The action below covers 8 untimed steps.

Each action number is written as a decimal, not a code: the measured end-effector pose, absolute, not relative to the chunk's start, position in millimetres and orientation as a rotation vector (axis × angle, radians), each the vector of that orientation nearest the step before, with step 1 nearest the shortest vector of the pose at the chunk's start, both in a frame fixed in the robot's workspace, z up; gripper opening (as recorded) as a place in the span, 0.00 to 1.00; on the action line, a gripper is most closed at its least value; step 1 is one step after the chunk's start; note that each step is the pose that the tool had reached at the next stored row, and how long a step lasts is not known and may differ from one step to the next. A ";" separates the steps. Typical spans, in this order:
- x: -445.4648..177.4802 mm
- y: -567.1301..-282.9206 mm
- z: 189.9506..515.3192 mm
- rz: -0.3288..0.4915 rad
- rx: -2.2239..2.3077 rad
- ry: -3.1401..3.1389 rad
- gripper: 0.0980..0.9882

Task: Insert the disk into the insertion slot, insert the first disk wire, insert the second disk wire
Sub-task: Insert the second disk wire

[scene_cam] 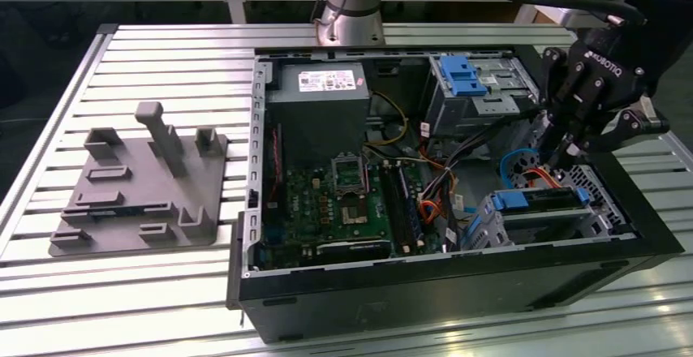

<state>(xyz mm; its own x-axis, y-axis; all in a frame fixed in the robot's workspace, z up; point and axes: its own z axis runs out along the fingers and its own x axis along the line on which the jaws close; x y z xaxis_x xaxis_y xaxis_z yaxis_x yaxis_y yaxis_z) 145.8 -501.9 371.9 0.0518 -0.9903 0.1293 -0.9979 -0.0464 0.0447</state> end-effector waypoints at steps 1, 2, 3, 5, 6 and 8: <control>145.8 -501.9 371.4 0.099 2.185 -2.078 0.26; 145.7 -501.9 371.1 0.104 2.182 -2.075 0.26; 145.7 -501.6 370.9 0.109 2.180 -2.073 0.26; 145.7 -500.7 370.6 0.115 2.177 -2.069 0.26; 145.6 -500.1 370.4 0.117 2.175 -2.068 0.26; 145.5 -498.8 369.8 0.119 2.175 -2.067 0.26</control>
<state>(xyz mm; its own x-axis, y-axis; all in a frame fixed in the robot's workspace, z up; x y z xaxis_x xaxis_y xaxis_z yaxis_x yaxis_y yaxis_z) 145.5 -498.8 369.8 0.0534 -0.9869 0.1522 -0.9978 -0.0469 0.0460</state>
